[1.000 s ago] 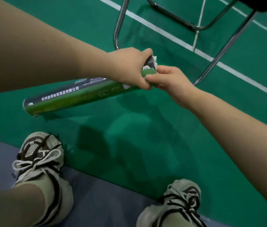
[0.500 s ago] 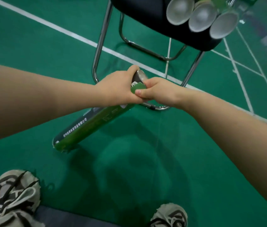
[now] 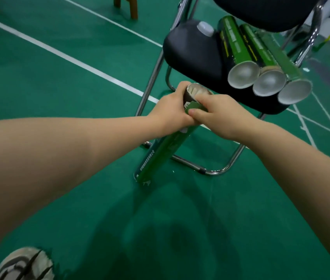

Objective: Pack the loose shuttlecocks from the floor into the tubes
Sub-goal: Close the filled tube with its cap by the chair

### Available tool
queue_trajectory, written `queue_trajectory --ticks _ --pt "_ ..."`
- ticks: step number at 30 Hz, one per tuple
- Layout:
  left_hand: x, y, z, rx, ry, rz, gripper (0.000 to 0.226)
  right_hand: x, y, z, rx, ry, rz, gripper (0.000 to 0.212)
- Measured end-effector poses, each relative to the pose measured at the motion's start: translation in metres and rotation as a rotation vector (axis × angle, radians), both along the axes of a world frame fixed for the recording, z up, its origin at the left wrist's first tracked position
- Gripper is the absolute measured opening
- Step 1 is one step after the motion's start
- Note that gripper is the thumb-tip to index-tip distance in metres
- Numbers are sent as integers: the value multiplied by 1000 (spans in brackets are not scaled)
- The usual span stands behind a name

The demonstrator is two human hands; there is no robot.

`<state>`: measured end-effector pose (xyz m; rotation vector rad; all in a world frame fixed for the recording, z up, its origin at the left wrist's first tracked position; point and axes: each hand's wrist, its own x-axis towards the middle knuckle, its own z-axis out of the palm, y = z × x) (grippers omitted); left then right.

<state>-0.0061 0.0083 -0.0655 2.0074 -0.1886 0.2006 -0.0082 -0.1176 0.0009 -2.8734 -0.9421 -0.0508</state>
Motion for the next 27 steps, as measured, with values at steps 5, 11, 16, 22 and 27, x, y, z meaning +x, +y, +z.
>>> queue_trajectory --ticks 5,11,16,22,27 --pt "7 6 -10 -4 27 28 60 11 8 -14 -54 -11 18 33" --pt "12 16 -13 -3 27 19 58 17 21 -26 17 -64 65 22" --pt "20 26 -21 -37 27 68 52 28 35 -33 44 -102 97 19" --pt "29 33 -22 -66 56 70 49 39 43 -35 65 -140 94 19" --pt "35 29 -20 -85 72 49 49 42 39 -33 72 -125 78 22"
